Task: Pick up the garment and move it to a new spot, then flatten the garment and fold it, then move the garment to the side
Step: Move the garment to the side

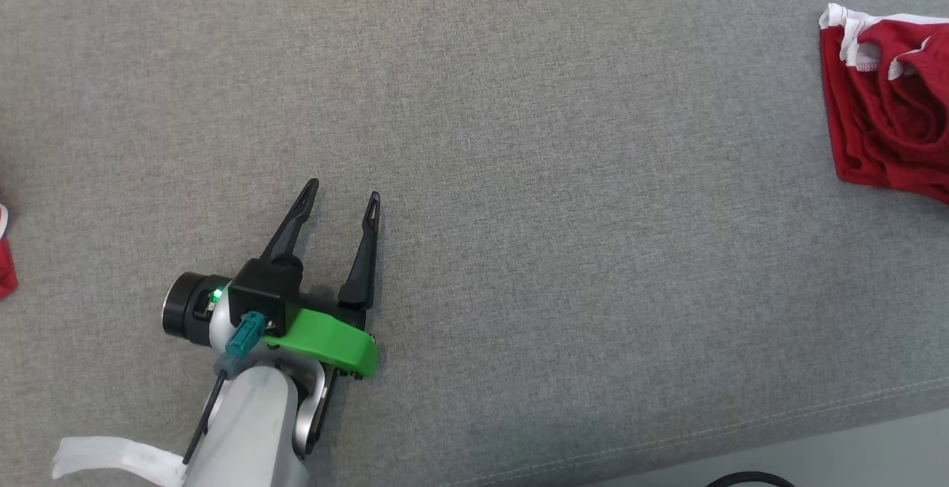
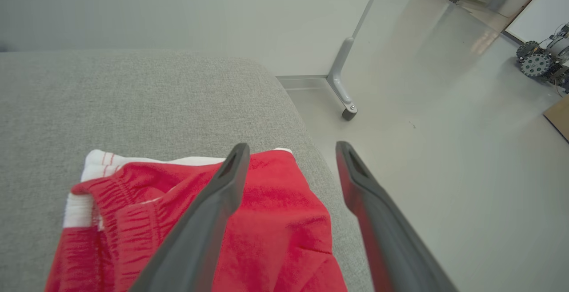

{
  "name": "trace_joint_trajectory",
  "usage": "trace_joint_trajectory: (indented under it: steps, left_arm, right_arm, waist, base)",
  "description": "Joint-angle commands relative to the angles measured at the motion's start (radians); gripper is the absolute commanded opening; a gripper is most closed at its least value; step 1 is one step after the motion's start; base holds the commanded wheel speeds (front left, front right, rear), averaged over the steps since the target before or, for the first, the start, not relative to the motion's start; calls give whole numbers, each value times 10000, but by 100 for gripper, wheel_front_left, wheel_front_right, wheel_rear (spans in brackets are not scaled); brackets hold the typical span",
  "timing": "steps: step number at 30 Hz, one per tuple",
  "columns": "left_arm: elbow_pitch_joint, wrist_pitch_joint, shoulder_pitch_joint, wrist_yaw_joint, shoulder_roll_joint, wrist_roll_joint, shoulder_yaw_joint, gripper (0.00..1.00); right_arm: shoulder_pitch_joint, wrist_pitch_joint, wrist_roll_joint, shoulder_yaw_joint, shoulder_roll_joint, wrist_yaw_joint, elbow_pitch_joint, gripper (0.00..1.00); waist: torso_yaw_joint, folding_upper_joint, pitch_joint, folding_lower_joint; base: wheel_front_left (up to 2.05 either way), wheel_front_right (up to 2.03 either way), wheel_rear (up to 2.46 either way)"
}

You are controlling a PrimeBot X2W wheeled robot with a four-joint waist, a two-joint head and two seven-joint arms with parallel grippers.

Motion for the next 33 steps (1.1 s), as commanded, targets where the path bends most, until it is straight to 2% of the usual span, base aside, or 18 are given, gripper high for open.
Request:
trace_joint_trajectory:
  steps: [1, 4, 7, 10, 13, 19, 28, 33]
  left_arm:
    - [27, -2, 93, 10, 18, -69, 40, 100]
    - [116, -2, 251, 111, 20, -210, 154, 100]
    - [202, -2, 408, 271, 17, -403, 306, 100]
    - [336, -2, 626, 414, 14, -575, 450, 100]
    - [442, -2, 855, 560, 18, -680, 658, 100]
    - [644, -2, 1365, 726, 15, -868, 1124, 100]
    - [861, -2, 2173, 834, 15, -1152, 1622, 100]
    - [997, -2, 2666, 694, 13, -1222, 1754, 100]
  right_arm:
    - [348, -26, -355, -395, 148, -14, -355, 100]
    - [912, -26, -868, -893, 894, -11, -1389, 100]
    - [1625, -28, -1057, -853, 1616, -16, -2556, 100]
    - [2451, -26, -1019, -373, 2434, -14, -3606, 100]
    - [3216, -28, -743, 164, 2913, -16, -4487, 100]
    - [4659, -26, -240, 925, 3587, -14, -5582, 100]
    - [6414, -26, -216, 882, 4280, -14, -6237, 100]
    - [7284, -26, -417, 880, 4435, -14, -6439, 100]
  waist:
    - [-9, -1, -199, -2]
    - [-62, -1, -545, -2]
    - [-87, -1, -959, -2]
    - [-50, -1, -1389, -2]
    - [56, -1, -1773, -2]
    - [345, -1, -2557, -2]
    - [659, -1, -3575, -2]
    - [755, -1, -4145, -2]
  base:
    - [0, 0, 0]
    - [0, 0, 0]
    - [0, 0, 0]
    - [0, 0, 0]
    - [0, 0, 0]
    - [0, 0, 0]
    - [0, 0, 0]
    - [0, 0, 0]
